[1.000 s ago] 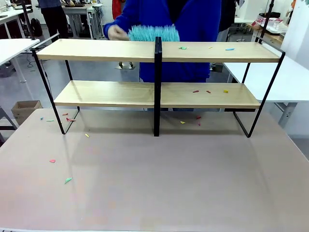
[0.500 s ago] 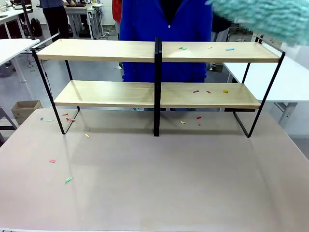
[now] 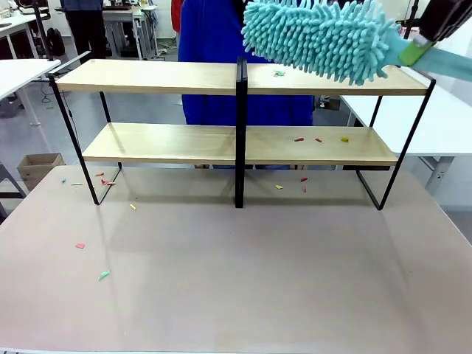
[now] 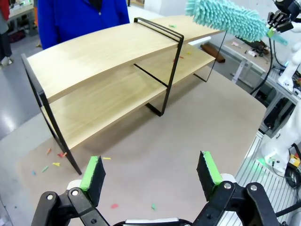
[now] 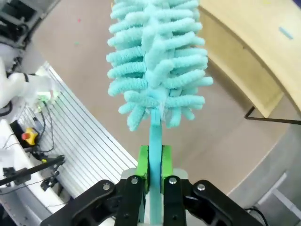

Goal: Clean the shelves.
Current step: Clean another randomly selected level of the Shelf with the Duster.

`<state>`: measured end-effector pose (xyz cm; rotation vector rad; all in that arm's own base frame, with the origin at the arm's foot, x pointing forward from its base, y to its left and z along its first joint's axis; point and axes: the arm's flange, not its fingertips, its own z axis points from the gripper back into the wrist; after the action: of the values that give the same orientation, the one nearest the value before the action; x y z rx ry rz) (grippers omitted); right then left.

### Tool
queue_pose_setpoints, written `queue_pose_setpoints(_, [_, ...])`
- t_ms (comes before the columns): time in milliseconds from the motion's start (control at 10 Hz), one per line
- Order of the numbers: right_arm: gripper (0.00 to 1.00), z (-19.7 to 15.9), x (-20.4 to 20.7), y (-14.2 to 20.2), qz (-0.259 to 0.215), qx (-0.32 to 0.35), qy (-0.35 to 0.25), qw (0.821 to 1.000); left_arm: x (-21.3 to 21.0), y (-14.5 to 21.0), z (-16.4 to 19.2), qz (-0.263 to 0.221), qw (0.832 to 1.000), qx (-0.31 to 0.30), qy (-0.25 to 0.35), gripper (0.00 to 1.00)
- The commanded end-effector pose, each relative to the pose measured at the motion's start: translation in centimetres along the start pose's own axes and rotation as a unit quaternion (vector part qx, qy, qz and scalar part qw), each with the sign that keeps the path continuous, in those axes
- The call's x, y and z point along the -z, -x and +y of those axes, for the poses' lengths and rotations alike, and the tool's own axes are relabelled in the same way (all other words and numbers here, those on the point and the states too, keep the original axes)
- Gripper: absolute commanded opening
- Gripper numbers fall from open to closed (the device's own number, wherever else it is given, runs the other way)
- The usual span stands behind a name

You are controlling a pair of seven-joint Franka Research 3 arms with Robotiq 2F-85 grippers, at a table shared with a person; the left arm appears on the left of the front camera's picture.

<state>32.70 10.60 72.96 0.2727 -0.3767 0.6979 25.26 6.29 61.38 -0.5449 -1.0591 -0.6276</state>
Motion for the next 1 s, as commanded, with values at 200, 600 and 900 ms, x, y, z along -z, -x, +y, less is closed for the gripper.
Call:
queue_pose_setpoints(200, [0.12,0.2,1.6,-8.5,0.034,0.034,0.089,0.995,0.0,0.0,0.0,0.002,1.000,0.000,0.000,1.00])
queue_pose_setpoints(600, [0.12,-0.3,4.8,-12.9,0.077,0.110,0.109,0.985,0.0,0.0,0.0,0.002,1.000,0.000,0.000,1.00])
queue_pose_setpoints(900, [0.12,-0.4,7.1,-10.9,0.097,0.155,0.111,0.977,0.0,0.0,0.0,0.002,1.000,0.000,0.000,1.00])
